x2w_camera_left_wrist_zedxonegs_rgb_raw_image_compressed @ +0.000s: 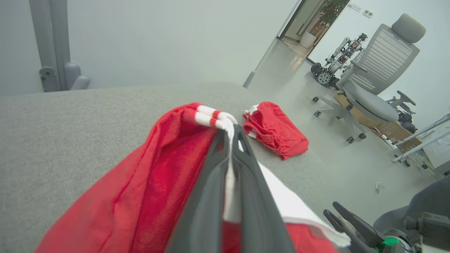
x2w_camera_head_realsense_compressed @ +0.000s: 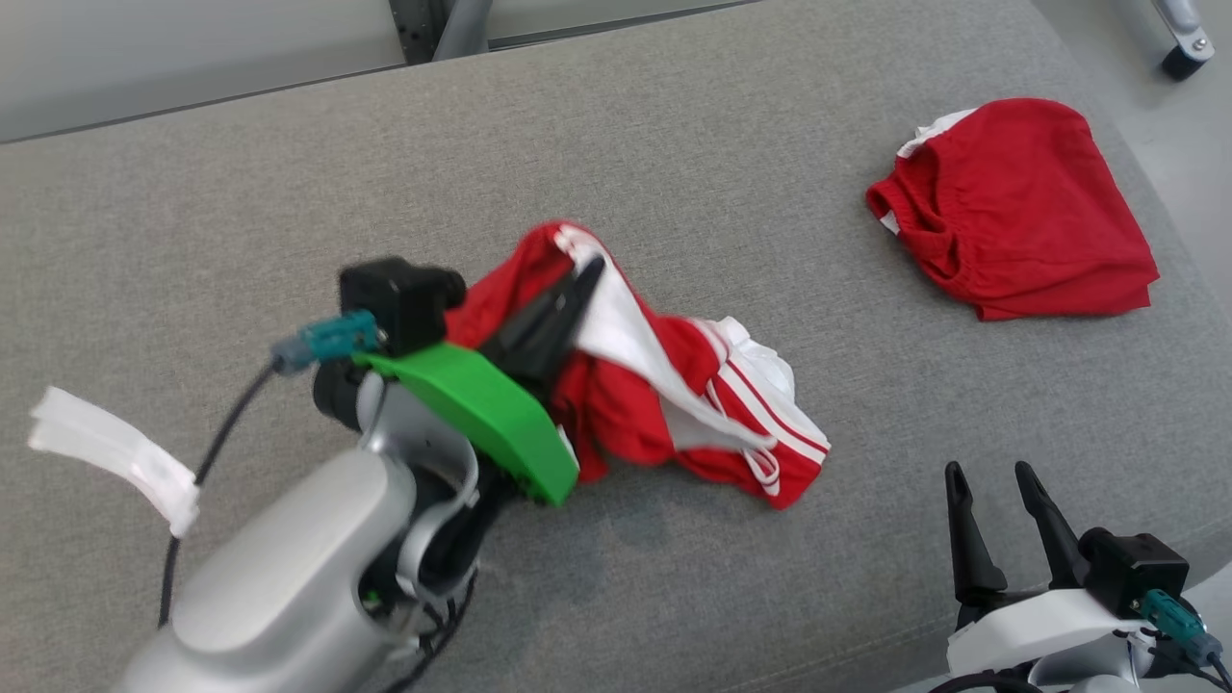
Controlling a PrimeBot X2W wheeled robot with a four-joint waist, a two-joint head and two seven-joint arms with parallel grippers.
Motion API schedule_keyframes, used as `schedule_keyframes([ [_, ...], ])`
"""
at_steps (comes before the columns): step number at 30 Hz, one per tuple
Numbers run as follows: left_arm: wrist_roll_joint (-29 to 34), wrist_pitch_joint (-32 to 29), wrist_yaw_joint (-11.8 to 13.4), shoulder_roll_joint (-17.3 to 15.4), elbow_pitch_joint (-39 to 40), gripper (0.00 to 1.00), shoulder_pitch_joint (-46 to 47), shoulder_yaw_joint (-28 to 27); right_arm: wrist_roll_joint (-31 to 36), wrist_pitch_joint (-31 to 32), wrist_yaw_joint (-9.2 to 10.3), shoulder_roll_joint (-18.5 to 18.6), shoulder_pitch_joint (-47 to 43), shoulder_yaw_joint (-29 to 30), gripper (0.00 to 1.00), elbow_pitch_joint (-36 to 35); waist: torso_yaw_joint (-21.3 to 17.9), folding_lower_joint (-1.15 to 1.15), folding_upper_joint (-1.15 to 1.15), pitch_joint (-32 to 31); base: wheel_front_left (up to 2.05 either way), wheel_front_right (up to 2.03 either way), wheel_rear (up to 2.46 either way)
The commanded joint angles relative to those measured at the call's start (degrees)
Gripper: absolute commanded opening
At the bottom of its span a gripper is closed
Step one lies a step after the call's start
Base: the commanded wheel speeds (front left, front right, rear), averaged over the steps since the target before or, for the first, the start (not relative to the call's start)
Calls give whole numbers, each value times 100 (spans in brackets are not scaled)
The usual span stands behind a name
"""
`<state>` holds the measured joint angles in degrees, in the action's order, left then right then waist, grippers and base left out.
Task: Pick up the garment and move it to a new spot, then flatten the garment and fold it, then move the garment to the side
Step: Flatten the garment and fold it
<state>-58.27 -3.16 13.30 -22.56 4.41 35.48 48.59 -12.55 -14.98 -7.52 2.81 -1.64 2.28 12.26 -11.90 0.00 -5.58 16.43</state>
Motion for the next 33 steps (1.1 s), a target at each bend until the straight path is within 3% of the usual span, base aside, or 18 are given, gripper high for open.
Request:
schedule_keyframes([
  [1, -8, 80, 1, -3, -82, 0, 124, -90, -23, -8, 7, 14, 65, -12, 100, 9, -53, 0, 0, -1, 0, 0, 0],
  [6, 46, 181, -20, 96, -851, 0, 833, -471, -50, -8, 7, 14, 26, -1, 100, 25, -271, 0, 0, -41, 0, 0, 0],
  [15, 449, -80, 98, -243, -1367, 0, 1752, -570, -15, -8, 7, 9, -130, 106, 100, 44, -368, 0, 0, -153, 0, 0, 0],
  [20, 471, -518, -106, 186, -1440, 0, 1682, 12, 18, -8, 7, 9, -54, 43, 100, 46, -307, 0, 0, -159, 0, 0, 0],
  [25, 326, -932, -664, 917, -1909, 0, 1295, 924, 1, -8, 7, 7, 80, -71, 100, 63, -309, 0, 0, -64, 0, 0, 0],
  [29, 280, -909, -1039, 1511, -2544, 0, 1047, 1387, -39, -8, 7, 9, 160, -149, 100, 81, -404, 0, 0, 66, 0, 0, 0],
  [33, 350, -613, -1286, 1797, -3253, 0, 966, 1588, -74, -8, 7, 7, 211, -169, 100, 117, -515, 0, 0, 182, 0, 0, 0],
])
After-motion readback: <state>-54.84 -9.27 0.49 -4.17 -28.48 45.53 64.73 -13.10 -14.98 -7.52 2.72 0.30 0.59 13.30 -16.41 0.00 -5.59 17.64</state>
